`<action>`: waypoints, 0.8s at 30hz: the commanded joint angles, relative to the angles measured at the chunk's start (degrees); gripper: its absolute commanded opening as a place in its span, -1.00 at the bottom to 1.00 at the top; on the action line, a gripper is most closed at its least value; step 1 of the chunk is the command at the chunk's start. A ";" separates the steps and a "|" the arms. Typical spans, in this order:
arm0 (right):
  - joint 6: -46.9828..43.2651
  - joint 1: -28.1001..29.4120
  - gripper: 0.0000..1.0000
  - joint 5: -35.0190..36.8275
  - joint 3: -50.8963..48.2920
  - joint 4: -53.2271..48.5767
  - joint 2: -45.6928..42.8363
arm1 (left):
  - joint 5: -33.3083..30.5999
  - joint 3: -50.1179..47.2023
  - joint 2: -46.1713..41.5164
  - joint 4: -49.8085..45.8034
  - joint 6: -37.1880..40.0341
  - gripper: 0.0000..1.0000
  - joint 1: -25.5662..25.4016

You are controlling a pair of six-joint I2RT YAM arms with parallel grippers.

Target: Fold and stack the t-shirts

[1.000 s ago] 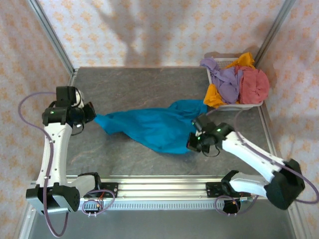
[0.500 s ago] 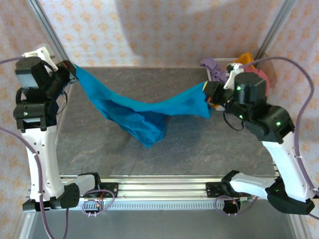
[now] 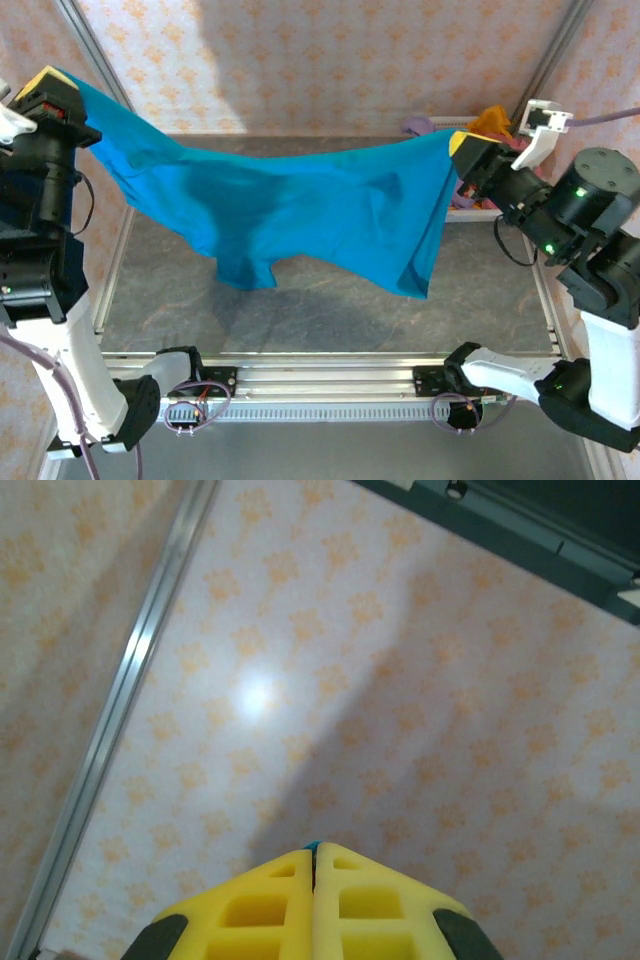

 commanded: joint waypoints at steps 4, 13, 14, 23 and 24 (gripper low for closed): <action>1.00 -0.17 -1.00 -8.19 1.30 1.34 -1.48 | -3.17 1.25 -4.53 3.56 2.46 -1.00 0.59; 6.29 -0.20 -1.00 -13.13 -3.20 3.82 -6.13 | -4.41 6.50 -6.16 0.37 4.10 -1.00 0.58; 6.80 -0.17 -1.00 -13.09 -3.92 3.91 -6.61 | -4.53 6.81 -6.25 0.08 4.39 -1.00 0.59; 4.43 -0.15 -1.00 -6.83 -7.50 2.36 -7.27 | -4.58 3.85 -2.34 -1.26 4.75 -1.00 0.59; 3.59 -0.20 -1.00 -4.88 -7.41 1.89 -6.59 | -3.98 3.19 -1.13 -1.36 4.53 -1.00 0.59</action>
